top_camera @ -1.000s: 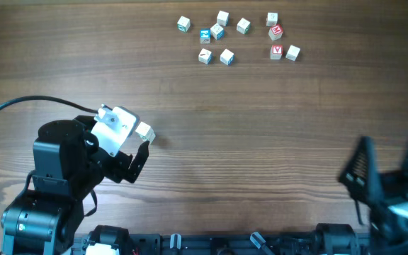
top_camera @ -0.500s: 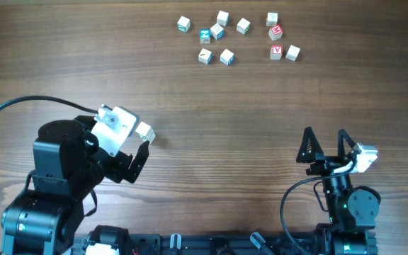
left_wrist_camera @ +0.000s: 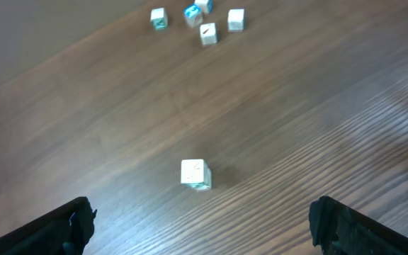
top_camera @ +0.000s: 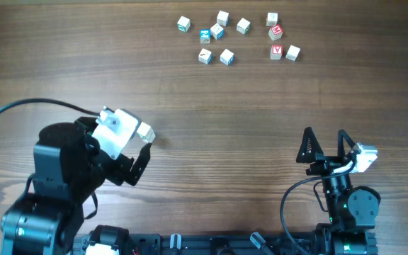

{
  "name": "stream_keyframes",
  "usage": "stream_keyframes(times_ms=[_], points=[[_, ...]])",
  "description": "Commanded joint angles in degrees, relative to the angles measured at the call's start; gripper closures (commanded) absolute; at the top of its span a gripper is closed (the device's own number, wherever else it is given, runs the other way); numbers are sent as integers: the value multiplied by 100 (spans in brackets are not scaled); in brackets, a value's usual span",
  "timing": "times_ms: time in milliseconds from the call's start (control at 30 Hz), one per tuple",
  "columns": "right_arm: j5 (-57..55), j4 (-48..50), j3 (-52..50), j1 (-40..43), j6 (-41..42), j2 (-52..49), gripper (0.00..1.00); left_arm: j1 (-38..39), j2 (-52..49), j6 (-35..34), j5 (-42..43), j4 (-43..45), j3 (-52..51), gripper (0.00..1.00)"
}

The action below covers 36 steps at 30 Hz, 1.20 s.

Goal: Form a tower

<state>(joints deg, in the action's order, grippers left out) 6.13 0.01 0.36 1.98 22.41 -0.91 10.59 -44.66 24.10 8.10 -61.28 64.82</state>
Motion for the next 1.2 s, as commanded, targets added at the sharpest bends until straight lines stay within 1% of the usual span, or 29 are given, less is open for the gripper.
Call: stream_keyframes(times_ms=[0,33,100,133,167,233,267,300,400,467,533,600,633,733,800,867,1167], points=[[-101,15,-2,20,-98,-7,0,15,986,-74,540,280,-765,0],[-101,15,-2,20,-98,-7,0,-61,1346,-76,708,514,-1110,0],[-101,15,-2,20,-98,-7,0,-400,2365,-79,1167,1388,-2135,0],[-101,15,-2,20,-98,-7,0,-577,2708,-146,1294,1847,-2531,0],[-101,15,-2,20,-98,-7,0,-728,2966,-378,1279,2291,-2830,0],[-101,15,-2,20,-98,-7,0,-1130,3486,-1539,905,3600,-3567,0],[-101,15,-2,20,-101,-7,0,-1303,3652,-1978,601,4181,-4002,0],[-101,15,-2,20,-98,-7,0,-1360,3713,-2081,452,4481,-4262,0],[-101,15,-2,20,-98,-7,0,-1469,4159,-2079,240,5405,-5265,0],[-101,15,-2,20,-98,-7,0,-1467,4450,-2317,216,6190,-5869,0],[-101,15,-2,20,-98,-7,0,-1443,4450,-2356,142,6520,-6113,0],[-101,15,-2,20,-98,-7,0,-1314,4450,-2452,-122,6684,-6356,0],[-101,15,-2,20,-101,-7,0,-1237,4450,-2704,-323,6594,-6450,0],[-101,15,-2,20,-101,-7,0,-1165,4450,-2778,-529,6186,-6450,0],[-101,15,-2,20,-98,-7,0,-1165,4450,-2809,-568,5681,-6450,0],[-101,15,-2,20,-98,-7,0,-1165,4450,-2907,-592,5678,-6450,0],[-101,15,-2,20,-98,-7,0,-1169,4433,-2905,-608,5692,-6450,0]])
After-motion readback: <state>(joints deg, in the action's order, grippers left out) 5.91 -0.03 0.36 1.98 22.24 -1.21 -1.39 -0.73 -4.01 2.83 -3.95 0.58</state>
